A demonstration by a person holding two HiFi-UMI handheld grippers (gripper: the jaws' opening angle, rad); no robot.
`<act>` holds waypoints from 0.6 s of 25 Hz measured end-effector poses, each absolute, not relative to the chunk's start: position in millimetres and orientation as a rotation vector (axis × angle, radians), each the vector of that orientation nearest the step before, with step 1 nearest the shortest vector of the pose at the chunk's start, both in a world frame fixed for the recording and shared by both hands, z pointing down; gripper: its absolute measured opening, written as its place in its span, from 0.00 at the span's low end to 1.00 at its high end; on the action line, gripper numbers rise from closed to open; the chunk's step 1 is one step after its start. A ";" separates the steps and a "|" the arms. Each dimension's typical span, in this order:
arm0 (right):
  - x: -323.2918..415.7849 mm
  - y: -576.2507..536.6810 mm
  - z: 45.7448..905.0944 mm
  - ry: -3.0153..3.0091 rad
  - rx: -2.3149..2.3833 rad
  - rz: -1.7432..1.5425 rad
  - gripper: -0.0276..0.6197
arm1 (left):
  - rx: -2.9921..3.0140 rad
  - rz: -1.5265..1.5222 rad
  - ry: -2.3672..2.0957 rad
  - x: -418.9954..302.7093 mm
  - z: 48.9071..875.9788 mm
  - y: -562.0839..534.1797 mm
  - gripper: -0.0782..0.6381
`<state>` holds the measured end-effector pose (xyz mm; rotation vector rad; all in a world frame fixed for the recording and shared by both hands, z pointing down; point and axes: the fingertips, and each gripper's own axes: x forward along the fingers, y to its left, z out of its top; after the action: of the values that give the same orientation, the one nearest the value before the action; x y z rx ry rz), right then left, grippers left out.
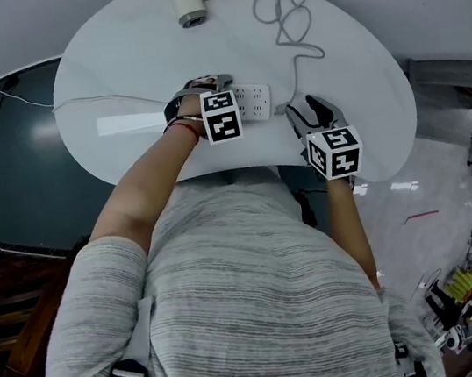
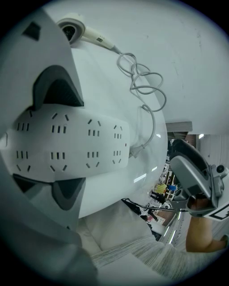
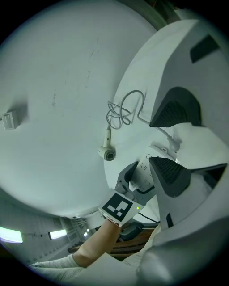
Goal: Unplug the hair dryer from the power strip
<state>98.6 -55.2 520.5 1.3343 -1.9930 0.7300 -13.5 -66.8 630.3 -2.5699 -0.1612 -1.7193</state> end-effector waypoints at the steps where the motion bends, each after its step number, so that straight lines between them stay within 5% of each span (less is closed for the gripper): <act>1: 98.2 -54.8 518.1 -2.002 1.347 0.736 0.37 | -2.573 -1.709 -0.159 -13.4 630.2 -66.7 0.76; 15: 76.6 -52.1 475.8 -2.227 1.421 0.692 0.37 | -2.580 -1.328 -0.082 -7.0 599.0 -63.0 0.76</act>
<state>76.6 -52.1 475.8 1.4213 -2.2271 0.6923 -7.0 -63.0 599.0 -2.5801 -0.0815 -1.3283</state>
